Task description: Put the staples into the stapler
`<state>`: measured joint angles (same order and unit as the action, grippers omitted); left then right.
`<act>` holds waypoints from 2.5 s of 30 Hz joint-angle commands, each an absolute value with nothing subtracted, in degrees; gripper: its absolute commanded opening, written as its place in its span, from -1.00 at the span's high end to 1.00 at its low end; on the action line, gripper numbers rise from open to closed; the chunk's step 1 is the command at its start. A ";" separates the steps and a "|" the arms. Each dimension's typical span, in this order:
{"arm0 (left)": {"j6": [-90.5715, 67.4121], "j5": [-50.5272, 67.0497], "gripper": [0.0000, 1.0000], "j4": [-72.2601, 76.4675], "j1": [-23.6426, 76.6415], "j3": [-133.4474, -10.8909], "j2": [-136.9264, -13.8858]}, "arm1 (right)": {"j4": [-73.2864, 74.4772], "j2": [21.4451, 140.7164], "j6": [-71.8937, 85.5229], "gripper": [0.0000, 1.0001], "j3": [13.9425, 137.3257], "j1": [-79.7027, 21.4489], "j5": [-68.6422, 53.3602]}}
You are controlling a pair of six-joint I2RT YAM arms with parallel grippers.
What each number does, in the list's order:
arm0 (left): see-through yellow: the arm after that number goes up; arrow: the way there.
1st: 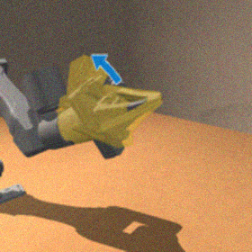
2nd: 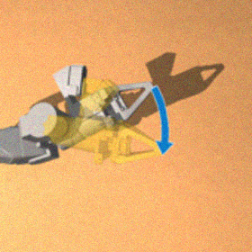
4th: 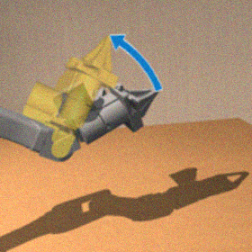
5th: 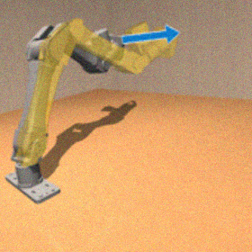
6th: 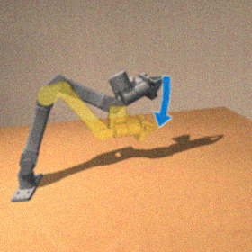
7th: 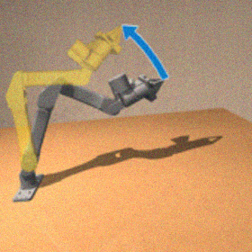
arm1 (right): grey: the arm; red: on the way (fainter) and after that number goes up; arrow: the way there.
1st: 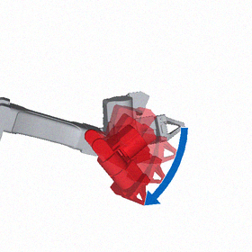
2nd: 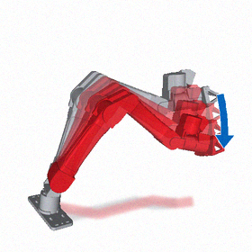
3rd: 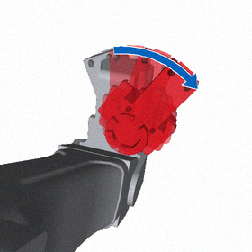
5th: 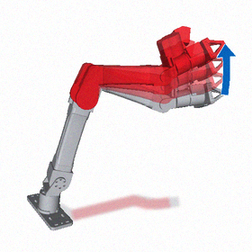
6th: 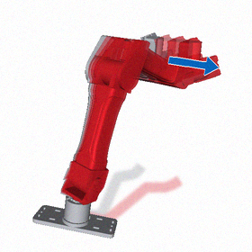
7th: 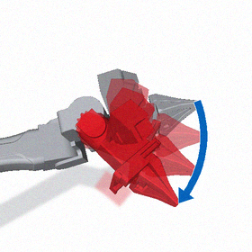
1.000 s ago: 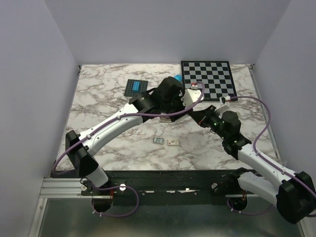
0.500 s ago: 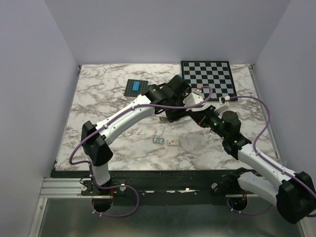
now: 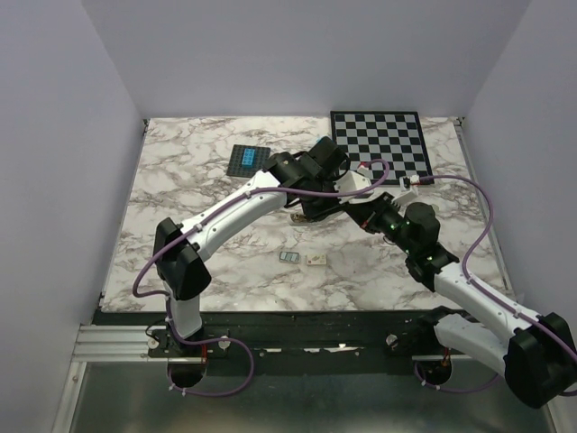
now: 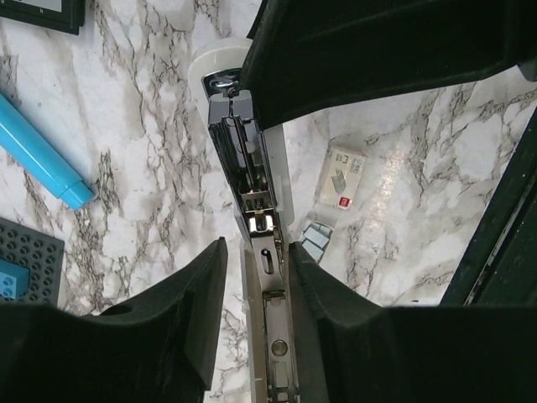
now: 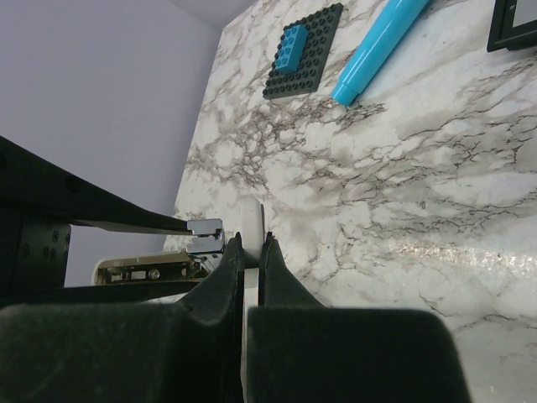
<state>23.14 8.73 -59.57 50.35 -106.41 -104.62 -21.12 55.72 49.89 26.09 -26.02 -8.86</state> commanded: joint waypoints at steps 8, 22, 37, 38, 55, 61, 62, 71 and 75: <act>24.08 10.11 0.42 -62.14 50.10 -108.28 -106.61 | -24.52 56.69 50.36 0.99 26.81 -25.84 -10.63; 28.47 6.60 1.00 -64.68 46.50 -105.21 -106.17 | -25.84 58.71 49.83 0.46 25.93 -25.93 -12.92; 37.09 -3.42 1.00 -68.02 40.78 -98.26 -110.56 | -23.64 58.62 48.08 -0.06 22.94 -25.75 -9.93; 37.18 -3.69 1.00 -68.64 40.78 -98.61 -112.22 | -23.56 58.62 47.99 -0.06 22.85 -25.84 -9.76; 36.83 -7.47 0.91 -70.40 42.01 -99.14 -120.50 | -23.55 61.08 46.76 -0.06 22.85 -25.84 -8.79; 36.74 -8.35 0.83 -70.40 42.89 -97.38 -121.20 | -23.47 61.08 46.41 -0.06 22.76 -25.84 -8.88; 36.74 -8.26 0.81 -70.23 42.98 -97.30 -121.46 | -23.55 61.08 46.41 -0.06 22.68 -25.84 -8.79; 35.86 -8.87 0.41 -70.05 43.07 -97.65 -121.47 | -23.38 60.03 45.27 -0.06 22.41 -25.84 -8.44; 35.77 -9.05 0.07 -69.61 43.15 -97.73 -120.68 | -22.77 59.07 43.86 -0.06 22.41 -25.84 -7.91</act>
